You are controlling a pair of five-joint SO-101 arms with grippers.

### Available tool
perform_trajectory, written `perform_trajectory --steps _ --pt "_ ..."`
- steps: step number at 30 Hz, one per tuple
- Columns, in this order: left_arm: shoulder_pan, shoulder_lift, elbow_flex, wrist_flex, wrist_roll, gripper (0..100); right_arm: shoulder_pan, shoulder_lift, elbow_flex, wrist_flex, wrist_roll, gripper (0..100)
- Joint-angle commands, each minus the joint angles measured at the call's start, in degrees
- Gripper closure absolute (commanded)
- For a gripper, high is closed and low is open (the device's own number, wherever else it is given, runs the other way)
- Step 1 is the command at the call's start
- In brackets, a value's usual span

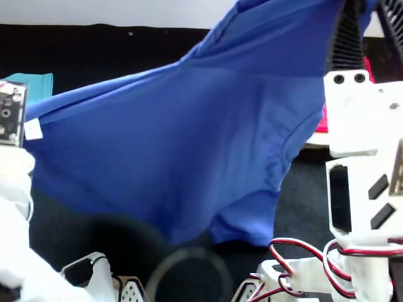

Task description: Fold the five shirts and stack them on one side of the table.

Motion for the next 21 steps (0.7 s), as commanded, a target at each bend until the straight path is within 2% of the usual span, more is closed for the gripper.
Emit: perform_trajectory --steps 1,9,21 --pt "-1.63 0.13 2.86 0.26 0.18 99 0.92 -0.48 -0.40 -4.00 0.88 99.3" --pt "-7.60 -0.48 -2.33 0.26 0.18 99 0.75 -3.30 -0.22 -3.91 0.88 99.3" --pt "-5.76 -12.62 -2.77 0.97 0.18 99 0.75 -8.84 0.04 -3.82 0.88 99.3"
